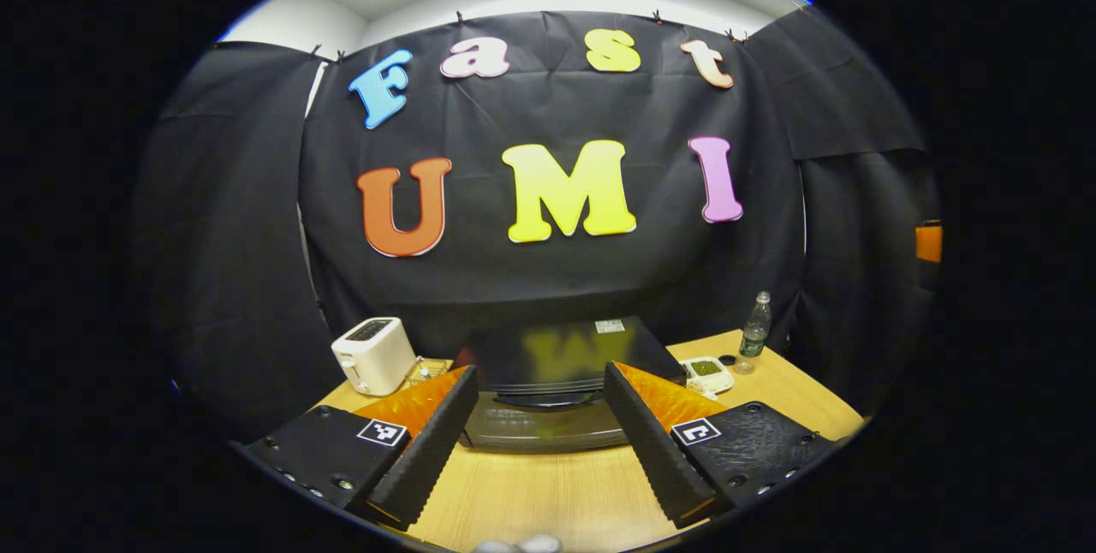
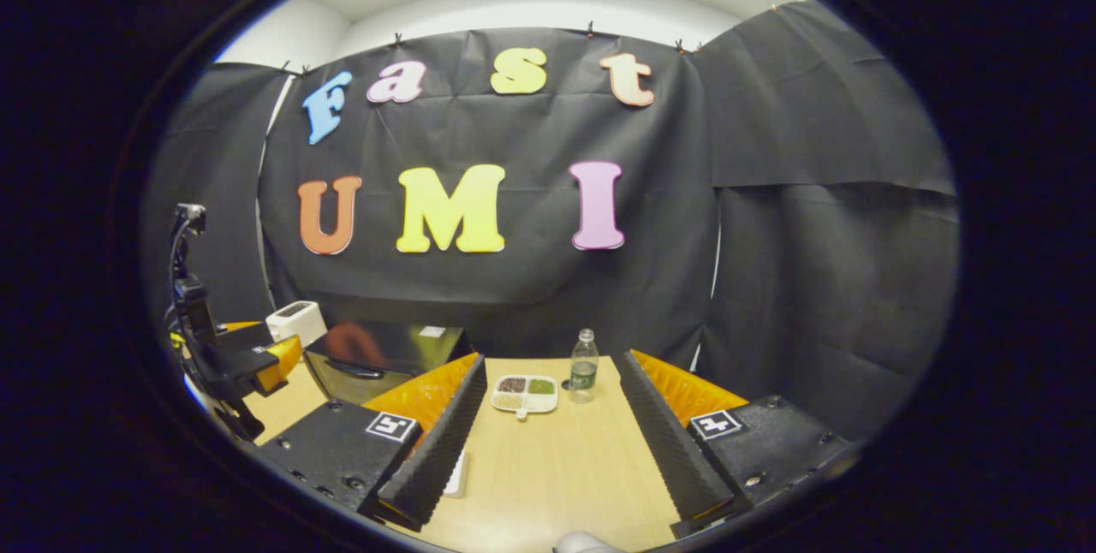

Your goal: Open the electric oven with the left hand, put the food in, and close the electric oven.

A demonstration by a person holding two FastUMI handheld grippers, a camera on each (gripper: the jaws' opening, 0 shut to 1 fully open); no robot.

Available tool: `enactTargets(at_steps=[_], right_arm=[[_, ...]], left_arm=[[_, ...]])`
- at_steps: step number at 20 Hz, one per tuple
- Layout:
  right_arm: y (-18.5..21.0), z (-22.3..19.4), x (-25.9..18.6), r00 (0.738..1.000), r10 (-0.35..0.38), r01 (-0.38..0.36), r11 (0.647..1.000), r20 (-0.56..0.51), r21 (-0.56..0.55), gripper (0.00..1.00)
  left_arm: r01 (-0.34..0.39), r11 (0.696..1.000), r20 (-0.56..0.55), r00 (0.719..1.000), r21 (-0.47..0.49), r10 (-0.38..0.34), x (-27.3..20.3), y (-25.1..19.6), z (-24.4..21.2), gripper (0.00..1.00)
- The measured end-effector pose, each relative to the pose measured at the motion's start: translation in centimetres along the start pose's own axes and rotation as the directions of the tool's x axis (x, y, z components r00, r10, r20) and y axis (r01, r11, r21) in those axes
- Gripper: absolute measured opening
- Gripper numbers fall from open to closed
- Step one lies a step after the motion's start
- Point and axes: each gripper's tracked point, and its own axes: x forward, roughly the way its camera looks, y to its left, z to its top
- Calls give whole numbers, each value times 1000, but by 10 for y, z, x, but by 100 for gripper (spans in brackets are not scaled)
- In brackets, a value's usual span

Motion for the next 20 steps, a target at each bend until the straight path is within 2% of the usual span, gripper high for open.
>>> enactTargets(at_steps=[4,9,20], right_arm=[[25,34,-9,999,28,-28,1000,39,-6,97],[47,63,-26,997,35,-35,999,71,-3,97],[75,77,-51,996,32,-32,999,80,-3,97]], left_arm=[[-1,999,62,998,-34,3,-50,17,56,96],[-22,998,93,995,-67,28,-94,43,97,96],[-36,998,137,990,-59,44,-133,78,126,96]])
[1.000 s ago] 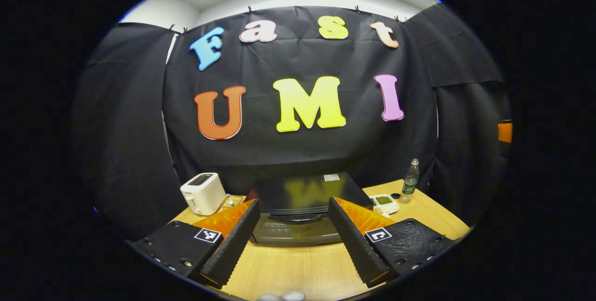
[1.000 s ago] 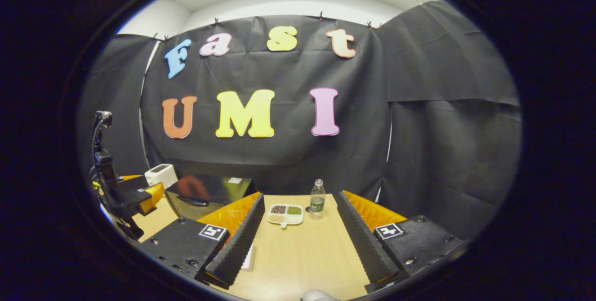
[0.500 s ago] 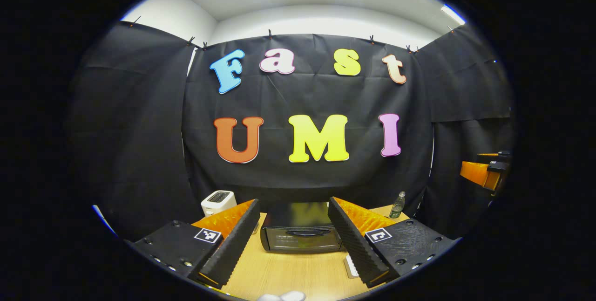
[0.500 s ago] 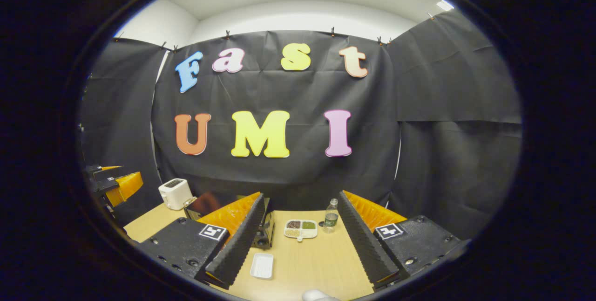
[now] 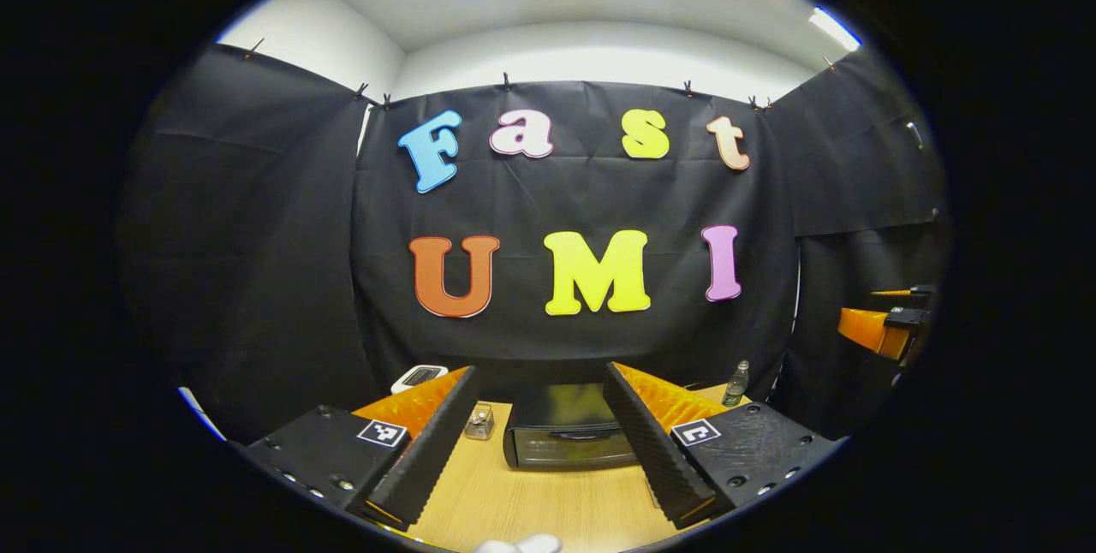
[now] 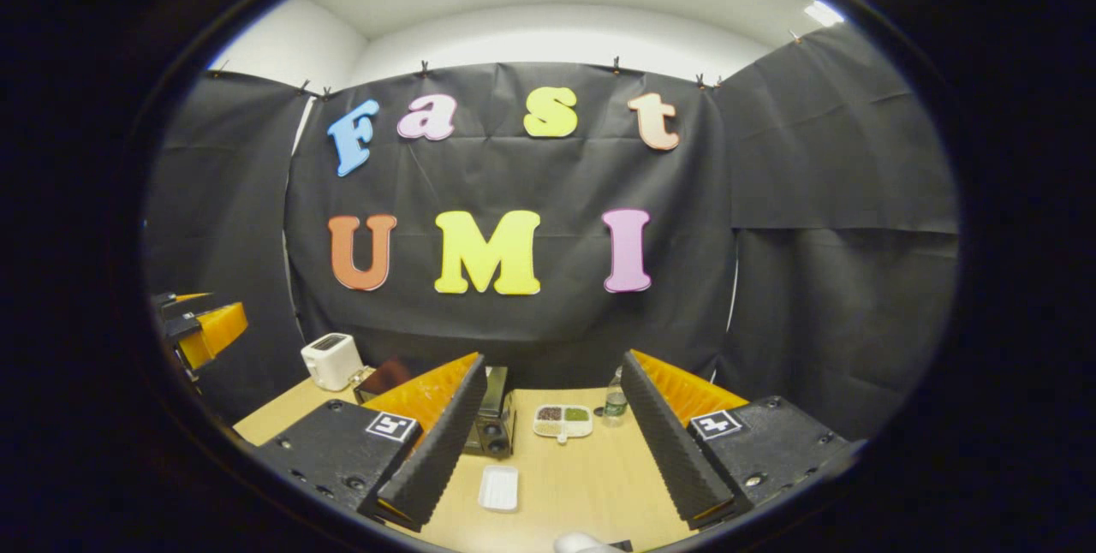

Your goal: Open the electric oven with the left hand, put the food in, and close the electric oven.

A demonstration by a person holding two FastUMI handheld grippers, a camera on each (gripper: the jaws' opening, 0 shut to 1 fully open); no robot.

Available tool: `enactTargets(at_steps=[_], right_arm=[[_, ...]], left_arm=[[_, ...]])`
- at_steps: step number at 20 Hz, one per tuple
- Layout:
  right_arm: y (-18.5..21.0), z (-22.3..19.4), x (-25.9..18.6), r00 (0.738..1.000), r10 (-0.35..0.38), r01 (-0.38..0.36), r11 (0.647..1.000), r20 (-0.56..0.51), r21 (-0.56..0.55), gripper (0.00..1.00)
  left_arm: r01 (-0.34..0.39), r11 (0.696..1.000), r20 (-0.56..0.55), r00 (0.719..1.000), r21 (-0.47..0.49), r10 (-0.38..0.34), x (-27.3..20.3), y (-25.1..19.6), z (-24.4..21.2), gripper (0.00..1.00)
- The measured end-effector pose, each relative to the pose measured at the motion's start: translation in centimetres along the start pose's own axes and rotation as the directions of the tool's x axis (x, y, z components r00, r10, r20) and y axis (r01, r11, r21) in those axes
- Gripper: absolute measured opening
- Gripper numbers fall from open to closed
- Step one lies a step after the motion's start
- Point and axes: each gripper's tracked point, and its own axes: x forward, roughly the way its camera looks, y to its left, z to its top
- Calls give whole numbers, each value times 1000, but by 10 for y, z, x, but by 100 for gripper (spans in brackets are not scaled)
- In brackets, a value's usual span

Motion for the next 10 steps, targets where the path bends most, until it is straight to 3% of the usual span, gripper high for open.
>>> enactTargets(at_steps=[10], right_arm=[[-1,9,-14,1000,-16,16,1000,16,2,97]], left_arm=[[19,1000,27,999,-9,-19,-8,1,17,96]])
